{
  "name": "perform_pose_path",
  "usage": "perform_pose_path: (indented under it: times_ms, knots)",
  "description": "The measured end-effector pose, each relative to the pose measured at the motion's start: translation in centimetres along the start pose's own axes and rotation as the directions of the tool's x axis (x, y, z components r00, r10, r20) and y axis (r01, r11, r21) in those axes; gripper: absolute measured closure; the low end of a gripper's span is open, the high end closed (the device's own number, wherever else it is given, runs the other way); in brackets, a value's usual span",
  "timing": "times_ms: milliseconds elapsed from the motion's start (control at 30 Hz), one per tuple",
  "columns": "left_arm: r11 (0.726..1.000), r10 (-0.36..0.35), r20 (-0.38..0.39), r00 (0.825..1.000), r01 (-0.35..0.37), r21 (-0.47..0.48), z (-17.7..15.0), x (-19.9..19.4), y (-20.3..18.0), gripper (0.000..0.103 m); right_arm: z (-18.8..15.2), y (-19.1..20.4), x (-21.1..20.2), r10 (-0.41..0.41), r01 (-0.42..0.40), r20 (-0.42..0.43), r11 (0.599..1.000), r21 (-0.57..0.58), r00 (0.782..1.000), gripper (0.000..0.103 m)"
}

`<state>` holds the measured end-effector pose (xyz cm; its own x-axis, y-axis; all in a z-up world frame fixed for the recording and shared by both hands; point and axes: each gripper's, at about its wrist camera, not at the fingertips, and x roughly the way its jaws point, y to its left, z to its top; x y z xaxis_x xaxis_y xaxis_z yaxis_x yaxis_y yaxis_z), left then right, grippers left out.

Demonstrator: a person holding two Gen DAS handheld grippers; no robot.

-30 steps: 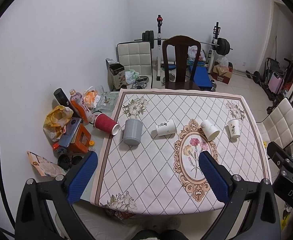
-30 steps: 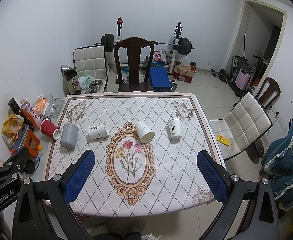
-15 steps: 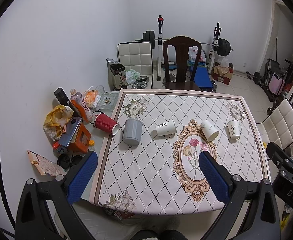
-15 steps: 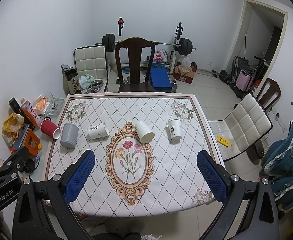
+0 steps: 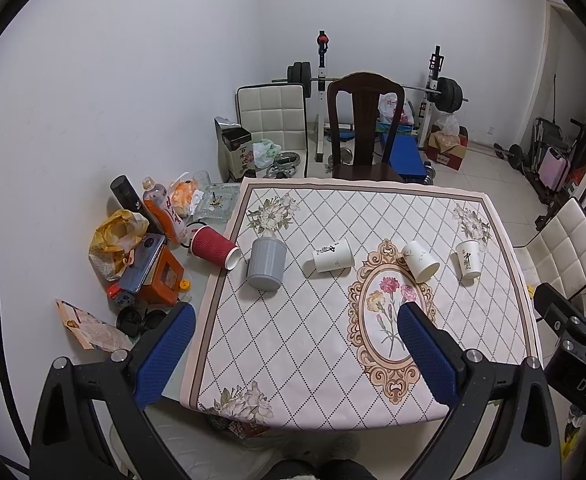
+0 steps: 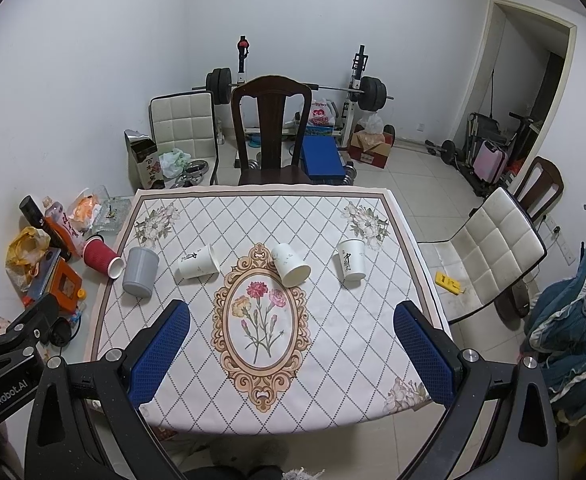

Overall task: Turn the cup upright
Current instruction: 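Move the left gripper toward the upside-down grey ribbed mug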

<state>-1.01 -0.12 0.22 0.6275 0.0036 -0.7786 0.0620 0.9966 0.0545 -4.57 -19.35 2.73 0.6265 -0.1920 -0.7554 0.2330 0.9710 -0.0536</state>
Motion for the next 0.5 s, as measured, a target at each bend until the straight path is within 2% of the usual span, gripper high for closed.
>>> perform_pose_path:
  times_ms: [300,500]
  knots:
    - [1.000,0.016,-0.031,0.999,-0.017,-0.019,0.1,0.7,-0.4,0.000,0.0,-0.5,0.5,0.027,-0.027,-0.027,1.000,0.006,0.999,0.000]
    - [0.995,0.075,-0.101,0.992,-0.080,-0.051,-0.6,5.1,0.0,0.000,-0.3,-1.2,4.1,0.032,-0.032,-0.085,0.999,0.001,0.996,0.000]
